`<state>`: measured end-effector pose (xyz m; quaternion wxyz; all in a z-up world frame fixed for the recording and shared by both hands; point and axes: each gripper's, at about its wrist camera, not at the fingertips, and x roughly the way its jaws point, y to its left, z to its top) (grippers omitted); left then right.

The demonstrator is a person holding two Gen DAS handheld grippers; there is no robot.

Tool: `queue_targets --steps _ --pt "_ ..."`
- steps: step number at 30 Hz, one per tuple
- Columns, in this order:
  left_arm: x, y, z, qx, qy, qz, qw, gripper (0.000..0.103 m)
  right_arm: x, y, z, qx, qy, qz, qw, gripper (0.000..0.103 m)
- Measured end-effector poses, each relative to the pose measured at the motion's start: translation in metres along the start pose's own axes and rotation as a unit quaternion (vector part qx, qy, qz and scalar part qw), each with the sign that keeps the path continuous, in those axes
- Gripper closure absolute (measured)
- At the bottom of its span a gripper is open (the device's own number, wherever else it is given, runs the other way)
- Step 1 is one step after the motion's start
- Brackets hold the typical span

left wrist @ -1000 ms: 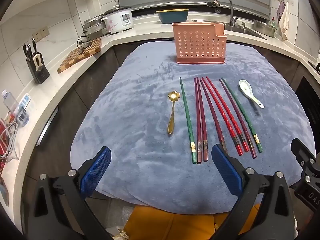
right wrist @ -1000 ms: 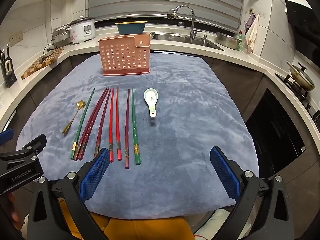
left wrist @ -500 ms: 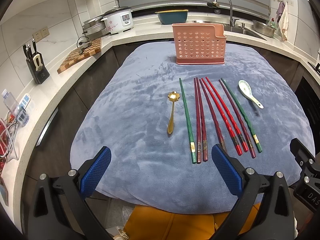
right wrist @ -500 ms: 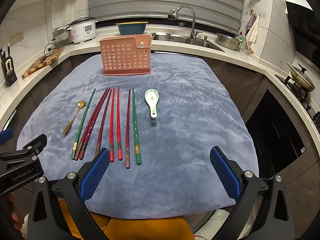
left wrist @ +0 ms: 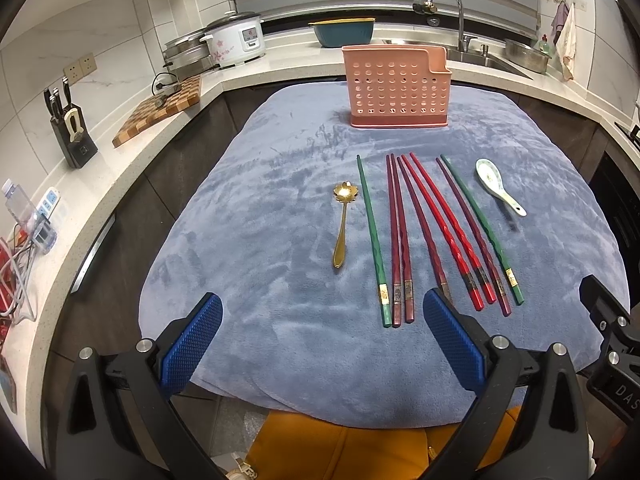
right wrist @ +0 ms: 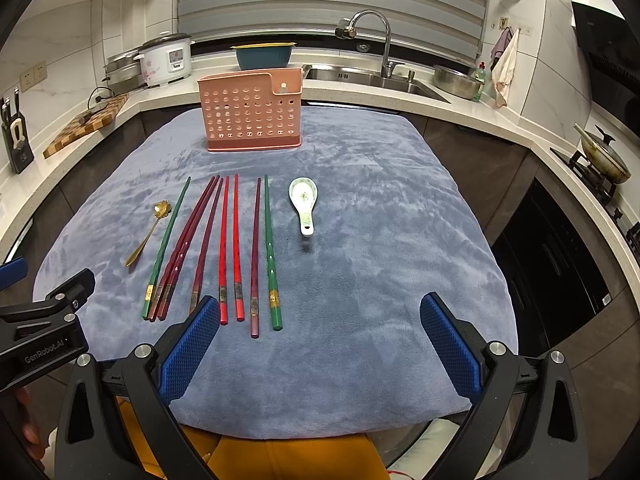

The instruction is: Organize utensils

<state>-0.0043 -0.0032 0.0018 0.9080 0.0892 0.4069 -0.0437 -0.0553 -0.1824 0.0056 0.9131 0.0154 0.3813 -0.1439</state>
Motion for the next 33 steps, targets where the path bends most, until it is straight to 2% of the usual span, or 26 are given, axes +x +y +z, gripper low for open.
queue_targets --steps 33 --pt "0.0003 -0.0001 0.0001 0.0 0.001 0.0 1.0 0.007 0.0017 -0.0011 -0.0007 0.001 0.001 0.001 1.0 0.007"
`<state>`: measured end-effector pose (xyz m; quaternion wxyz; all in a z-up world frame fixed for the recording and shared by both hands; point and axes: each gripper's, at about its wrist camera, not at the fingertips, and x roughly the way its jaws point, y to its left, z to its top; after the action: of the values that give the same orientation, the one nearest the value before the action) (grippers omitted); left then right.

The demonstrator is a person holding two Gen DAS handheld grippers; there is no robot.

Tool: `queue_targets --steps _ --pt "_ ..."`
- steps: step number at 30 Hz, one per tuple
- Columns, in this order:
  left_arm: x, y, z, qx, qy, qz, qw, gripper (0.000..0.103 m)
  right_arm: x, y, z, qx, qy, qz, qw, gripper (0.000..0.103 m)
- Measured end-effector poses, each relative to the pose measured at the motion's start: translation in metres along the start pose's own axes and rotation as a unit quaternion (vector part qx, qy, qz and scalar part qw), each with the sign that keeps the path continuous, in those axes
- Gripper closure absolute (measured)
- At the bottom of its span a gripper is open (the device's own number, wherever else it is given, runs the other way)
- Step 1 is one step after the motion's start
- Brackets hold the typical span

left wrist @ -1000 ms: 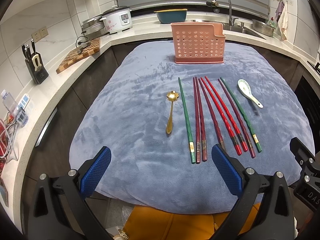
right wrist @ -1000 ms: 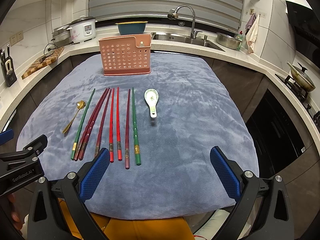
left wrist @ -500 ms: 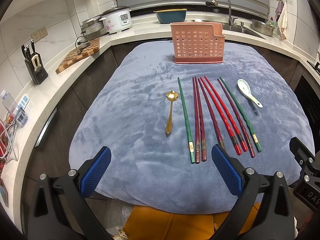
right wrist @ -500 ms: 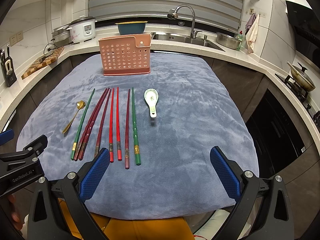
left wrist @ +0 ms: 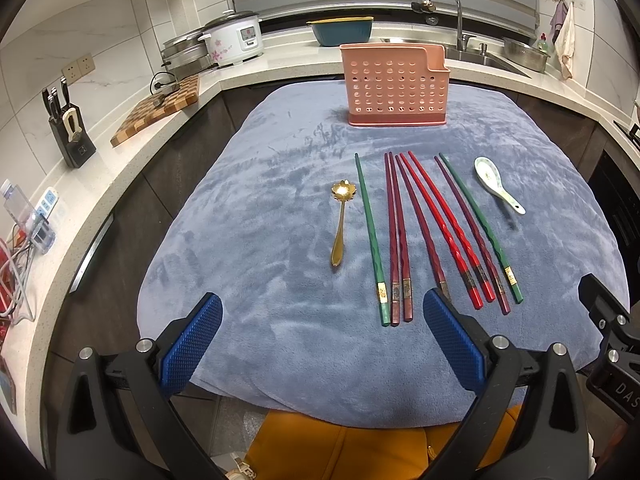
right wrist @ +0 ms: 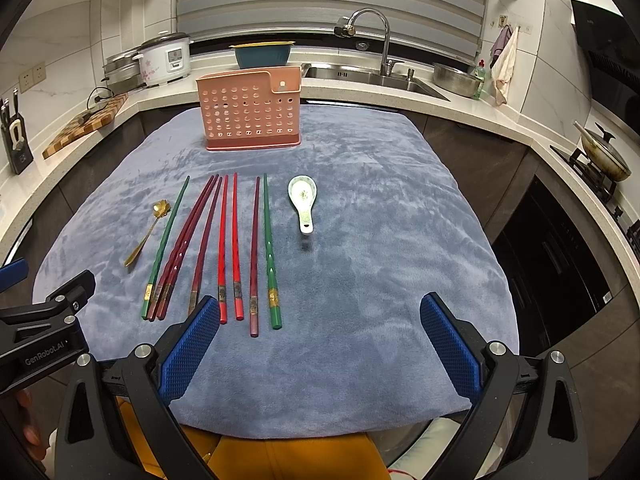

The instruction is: Organize utensils

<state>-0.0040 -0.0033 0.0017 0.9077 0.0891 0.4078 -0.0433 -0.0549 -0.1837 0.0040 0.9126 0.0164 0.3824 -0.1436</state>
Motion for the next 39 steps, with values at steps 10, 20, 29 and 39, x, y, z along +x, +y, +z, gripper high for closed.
queue_targets --steps 10,20,29,39 --pt "-0.0009 -0.0001 -0.0002 0.0 0.0 0.0 1.0 0.007 0.0005 0.0001 -0.0001 0.0 0.001 0.0 1.0 0.007" --pt "-0.0028 -0.0015 -0.0014 0.001 -0.002 -0.001 1.0 0.007 0.0013 0.0 -0.0006 0.0 0.001 0.001 1.0 0.007" --pt "-0.0031 -0.0044 -0.0027 -0.001 -0.002 0.003 1.0 0.007 0.0017 0.0004 -0.0002 0.0 0.001 0.001 1.0 0.007" --pt "0.0009 -0.0037 0.0003 0.001 0.005 -0.001 1.0 0.007 0.0087 0.0022 -0.0007 0.001 0.007 0.002 1.0 0.007"
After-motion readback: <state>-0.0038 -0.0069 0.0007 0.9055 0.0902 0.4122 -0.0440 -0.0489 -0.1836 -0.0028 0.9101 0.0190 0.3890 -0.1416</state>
